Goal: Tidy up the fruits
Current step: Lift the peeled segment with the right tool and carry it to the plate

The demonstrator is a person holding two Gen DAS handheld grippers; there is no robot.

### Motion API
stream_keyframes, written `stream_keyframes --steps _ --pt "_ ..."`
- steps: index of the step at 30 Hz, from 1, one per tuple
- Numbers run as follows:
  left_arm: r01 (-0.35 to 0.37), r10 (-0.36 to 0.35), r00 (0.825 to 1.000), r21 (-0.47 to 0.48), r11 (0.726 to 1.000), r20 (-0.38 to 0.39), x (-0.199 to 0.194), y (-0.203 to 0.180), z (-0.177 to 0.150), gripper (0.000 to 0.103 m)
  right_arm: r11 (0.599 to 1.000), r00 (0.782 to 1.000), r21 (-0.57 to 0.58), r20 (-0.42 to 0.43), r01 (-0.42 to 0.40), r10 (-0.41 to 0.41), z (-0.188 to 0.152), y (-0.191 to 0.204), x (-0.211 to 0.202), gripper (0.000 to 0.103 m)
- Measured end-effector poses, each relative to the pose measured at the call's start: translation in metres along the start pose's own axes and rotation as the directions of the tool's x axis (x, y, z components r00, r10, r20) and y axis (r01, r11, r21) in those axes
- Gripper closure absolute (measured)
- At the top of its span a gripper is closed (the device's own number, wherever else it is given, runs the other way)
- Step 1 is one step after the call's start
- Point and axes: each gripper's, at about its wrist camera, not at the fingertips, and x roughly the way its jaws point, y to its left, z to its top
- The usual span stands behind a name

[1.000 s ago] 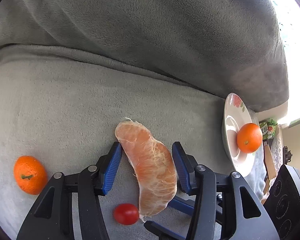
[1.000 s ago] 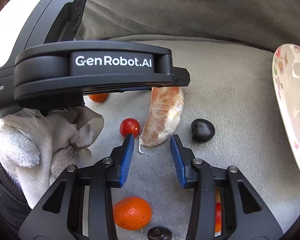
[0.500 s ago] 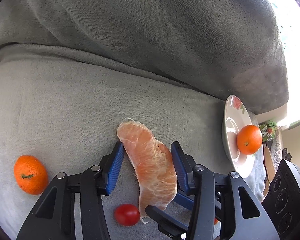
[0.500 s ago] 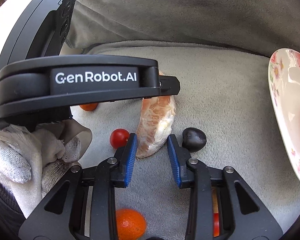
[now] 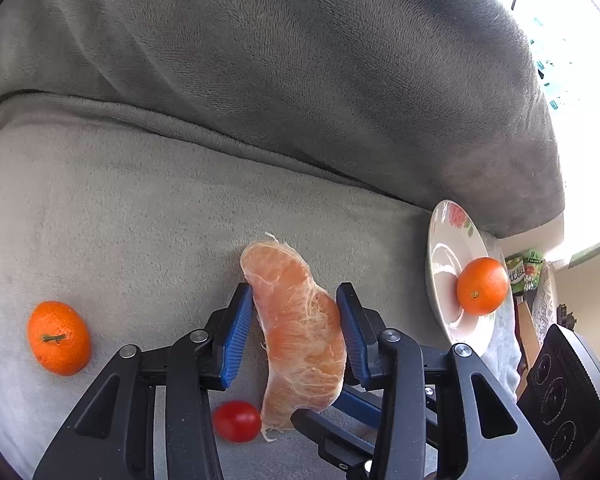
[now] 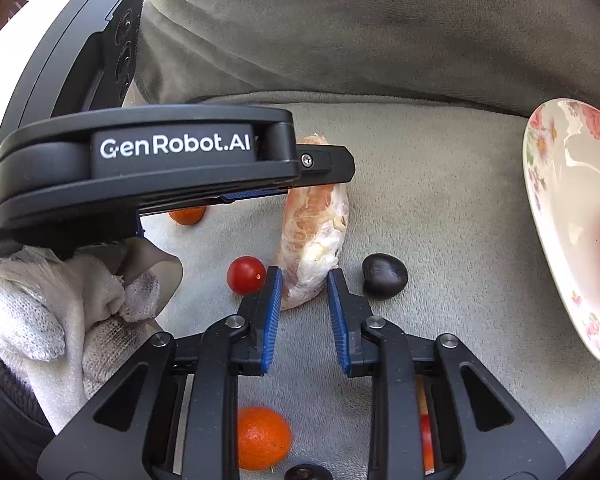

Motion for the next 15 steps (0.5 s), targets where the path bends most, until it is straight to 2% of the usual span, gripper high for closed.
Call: stream_keyframes --steps 7,15 --pt "0.006 -0.006 1.000 -0.002 1.000 0.014 -0.006 -0.002 0.000 0.063 1.000 1.000 -0.014 0.017 0.005 -0.005 0.002 0.005 0.004 0.081" --pt "0.023 -0.024 0.999 0.018 1.000 0.047 -0.022 -0.013 0.002 0.064 0.999 0.998 -0.033 0.055 0.009 -0.007 0.001 0.008 -0.015 0.082"
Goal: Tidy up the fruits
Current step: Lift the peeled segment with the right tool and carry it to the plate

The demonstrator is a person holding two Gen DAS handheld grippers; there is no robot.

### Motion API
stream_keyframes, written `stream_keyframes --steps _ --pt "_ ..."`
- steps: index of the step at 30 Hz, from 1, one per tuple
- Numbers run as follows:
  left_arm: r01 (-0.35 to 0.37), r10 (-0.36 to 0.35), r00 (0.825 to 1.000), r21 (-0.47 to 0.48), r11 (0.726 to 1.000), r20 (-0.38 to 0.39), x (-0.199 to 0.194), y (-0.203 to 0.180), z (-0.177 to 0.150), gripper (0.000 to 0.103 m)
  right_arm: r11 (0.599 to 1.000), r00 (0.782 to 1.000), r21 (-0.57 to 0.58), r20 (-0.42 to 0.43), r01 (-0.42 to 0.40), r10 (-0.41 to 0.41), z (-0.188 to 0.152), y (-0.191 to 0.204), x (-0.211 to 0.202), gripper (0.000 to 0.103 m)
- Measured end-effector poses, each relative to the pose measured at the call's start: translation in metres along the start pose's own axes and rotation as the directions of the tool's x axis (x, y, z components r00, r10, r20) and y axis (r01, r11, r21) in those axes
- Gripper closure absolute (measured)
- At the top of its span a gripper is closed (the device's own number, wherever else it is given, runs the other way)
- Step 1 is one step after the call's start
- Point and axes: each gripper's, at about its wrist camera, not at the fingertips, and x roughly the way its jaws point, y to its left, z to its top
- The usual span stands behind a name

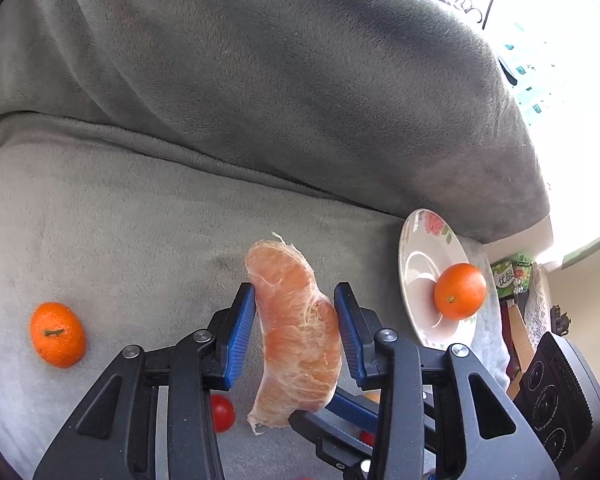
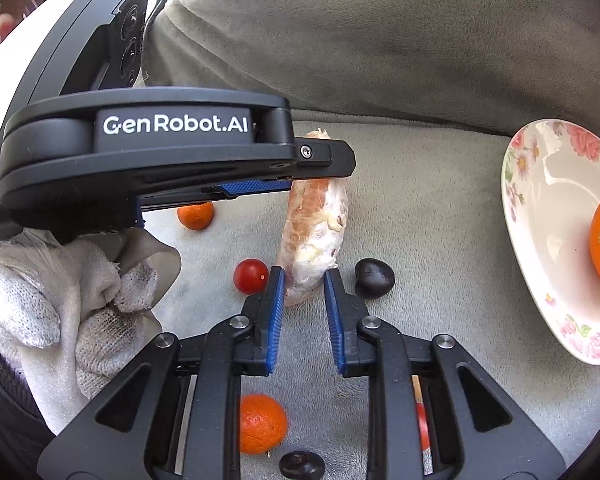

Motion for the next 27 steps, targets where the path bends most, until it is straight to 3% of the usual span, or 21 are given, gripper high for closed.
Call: stream_keyframes --steps 12,27 --pt "0.039 -0.040 0.999 0.057 0.998 0.024 0.002 -0.050 0.003 0.065 1.000 0.998 0.015 0.066 0.024 -0.025 -0.010 -0.013 -0.036 0.083" --pt "0.090 -0.088 0.996 0.129 0.988 -0.016 0.031 -0.108 0.011 0.065 0.994 0.990 0.080 0.113 0.080 -0.089 -0.034 -0.038 -0.073 0.086"
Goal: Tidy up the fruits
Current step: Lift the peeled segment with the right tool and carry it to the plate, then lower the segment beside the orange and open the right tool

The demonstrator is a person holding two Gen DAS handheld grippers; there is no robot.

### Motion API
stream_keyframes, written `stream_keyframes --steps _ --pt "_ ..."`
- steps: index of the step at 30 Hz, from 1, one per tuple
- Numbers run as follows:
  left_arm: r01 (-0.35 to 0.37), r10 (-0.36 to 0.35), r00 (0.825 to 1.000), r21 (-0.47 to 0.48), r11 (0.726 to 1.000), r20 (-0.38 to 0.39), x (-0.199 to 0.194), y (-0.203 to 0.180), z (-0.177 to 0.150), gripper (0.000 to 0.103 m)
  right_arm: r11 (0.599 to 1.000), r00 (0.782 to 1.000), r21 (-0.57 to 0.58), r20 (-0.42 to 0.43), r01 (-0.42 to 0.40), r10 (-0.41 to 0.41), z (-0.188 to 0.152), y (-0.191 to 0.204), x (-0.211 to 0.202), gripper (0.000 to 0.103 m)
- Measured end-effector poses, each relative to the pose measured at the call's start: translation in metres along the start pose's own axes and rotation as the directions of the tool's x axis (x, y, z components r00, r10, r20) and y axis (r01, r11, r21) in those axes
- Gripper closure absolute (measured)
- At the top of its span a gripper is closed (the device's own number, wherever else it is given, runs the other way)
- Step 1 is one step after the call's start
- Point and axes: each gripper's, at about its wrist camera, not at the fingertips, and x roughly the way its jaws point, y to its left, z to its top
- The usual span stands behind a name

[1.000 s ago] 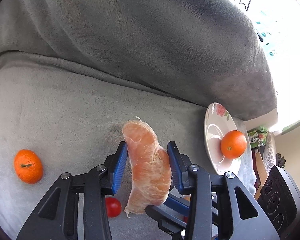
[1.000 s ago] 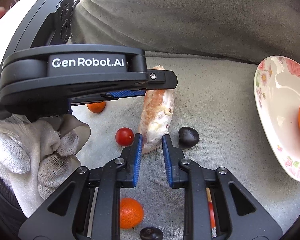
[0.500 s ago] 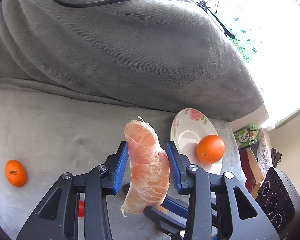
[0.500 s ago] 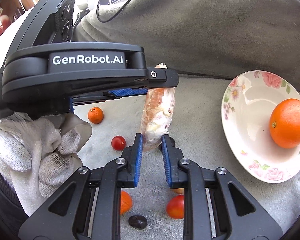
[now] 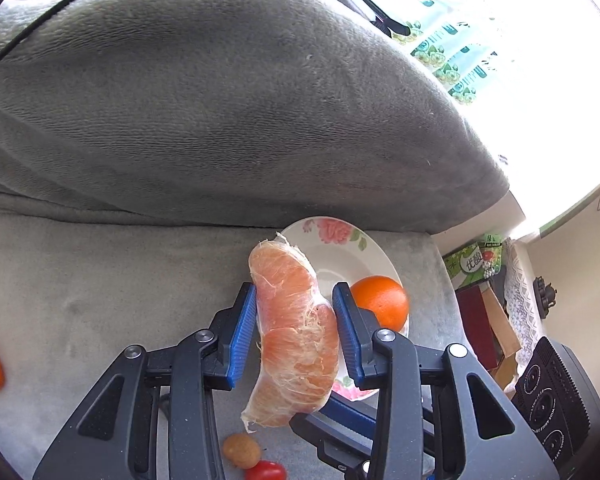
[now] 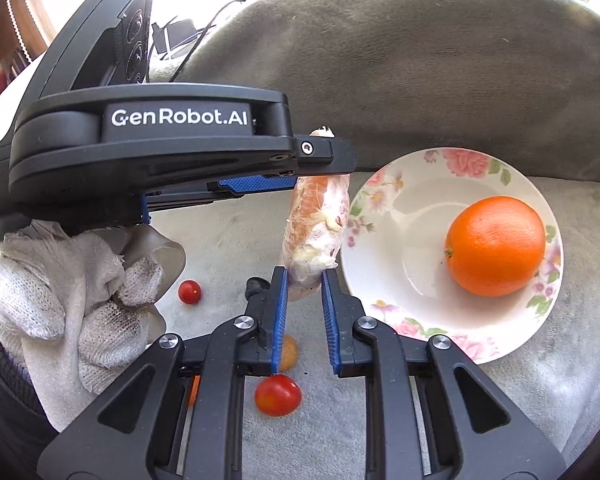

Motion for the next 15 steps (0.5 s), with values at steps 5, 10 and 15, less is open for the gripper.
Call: stream_keyframes --steps 5,10,15 --pt "0.002 -0.001 1.000 0.021 1.000 -0.014 0.012 -0.014 0.004 0.065 1.000 1.000 0.020 0.005 0.011 -0.011 -0.003 -0.001 -0.005 0.088" --pt "0.005 -0.004 0.999 0.031 1.000 -0.033 0.021 -0.021 0.006 0.076 0.999 1.000 0.034 0.017 0.018 -0.019 -0.002 0.002 -0.019 0.097" --pt "-0.002 0.002 1.000 0.032 0.999 -0.022 0.024 -0.027 0.008 0.080 0.999 0.999 0.045 0.032 0.021 -0.023 -0.006 0.003 -0.030 0.097"
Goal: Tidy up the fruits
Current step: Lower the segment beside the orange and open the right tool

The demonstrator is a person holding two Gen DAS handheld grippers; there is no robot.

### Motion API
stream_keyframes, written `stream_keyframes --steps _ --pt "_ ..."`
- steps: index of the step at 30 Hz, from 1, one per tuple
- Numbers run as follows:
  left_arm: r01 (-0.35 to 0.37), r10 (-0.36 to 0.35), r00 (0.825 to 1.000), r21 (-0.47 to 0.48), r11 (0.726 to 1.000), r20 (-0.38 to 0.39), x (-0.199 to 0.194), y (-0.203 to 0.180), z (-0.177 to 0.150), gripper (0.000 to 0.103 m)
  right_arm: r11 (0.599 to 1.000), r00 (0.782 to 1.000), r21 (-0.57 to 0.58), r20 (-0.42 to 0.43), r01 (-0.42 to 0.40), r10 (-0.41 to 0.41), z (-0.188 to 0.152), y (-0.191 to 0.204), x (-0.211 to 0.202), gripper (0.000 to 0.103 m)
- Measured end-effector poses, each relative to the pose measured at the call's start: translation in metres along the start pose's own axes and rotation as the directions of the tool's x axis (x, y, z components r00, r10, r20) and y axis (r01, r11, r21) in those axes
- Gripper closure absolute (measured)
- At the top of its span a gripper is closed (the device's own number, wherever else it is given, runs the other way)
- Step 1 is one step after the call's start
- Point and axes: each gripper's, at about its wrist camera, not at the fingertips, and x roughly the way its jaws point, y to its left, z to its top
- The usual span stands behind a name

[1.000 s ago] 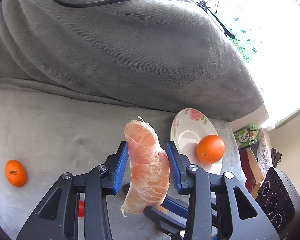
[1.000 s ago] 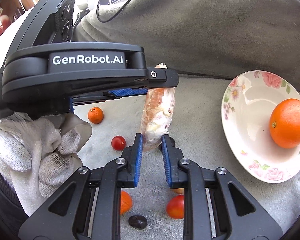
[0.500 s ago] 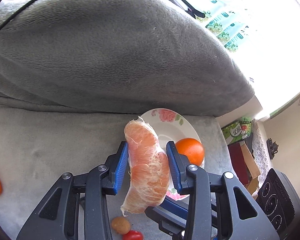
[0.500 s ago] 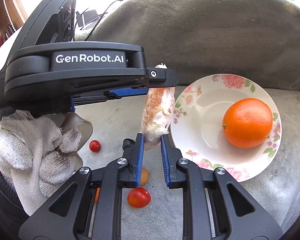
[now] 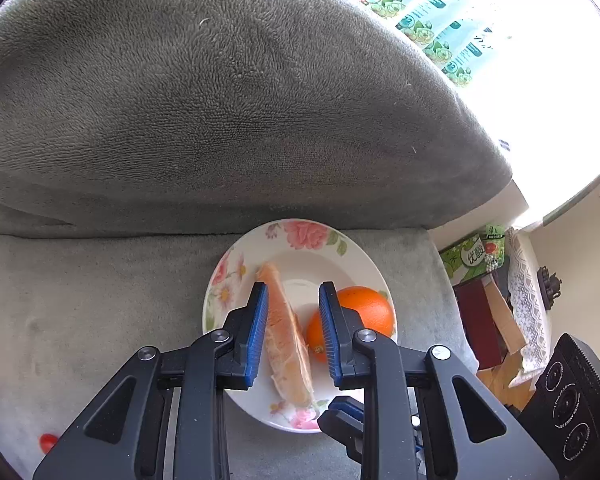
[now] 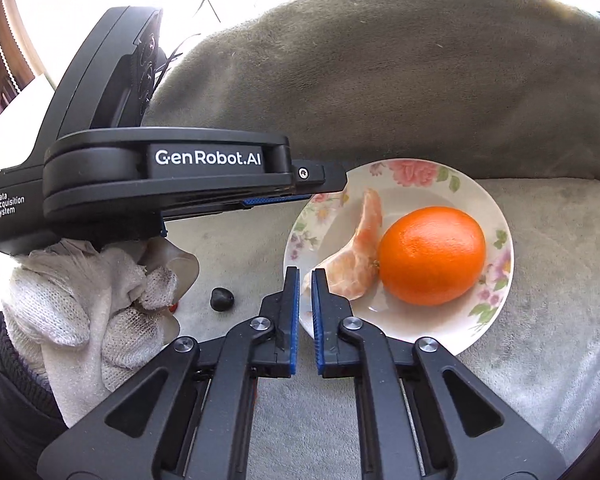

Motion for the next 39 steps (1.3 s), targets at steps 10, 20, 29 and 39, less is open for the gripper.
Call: stream_keyframes --steps 10,20,29,39 --pt "-0.022 0.021 1.000 0.050 0.999 0.017 -0.003 -0.015 -0.001 0.080 1.000 1.000 0.011 -0.001 0.005 -0.005 -0.021 0.003 -0.013 0.097" --pt "-0.039 0.036 0.999 0.091 0.995 0.035 -0.009 -0.025 -0.006 0.080 1.000 1.000 -0.006 0.004 0.016 -0.016 -0.024 0.006 -0.022 0.097" --pt "-0.049 0.044 0.998 0.090 0.995 0.052 -0.019 -0.023 -0.010 0.064 0.999 0.999 -0.003 0.002 0.032 -0.032 -0.007 -0.039 -0.027 0.090" --pt "-0.089 0.077 0.992 0.116 0.989 0.099 -0.043 -0.012 -0.016 0.040 0.999 0.998 -0.016 0.042 0.052 -0.051 -0.007 -0.037 -0.044 0.035"
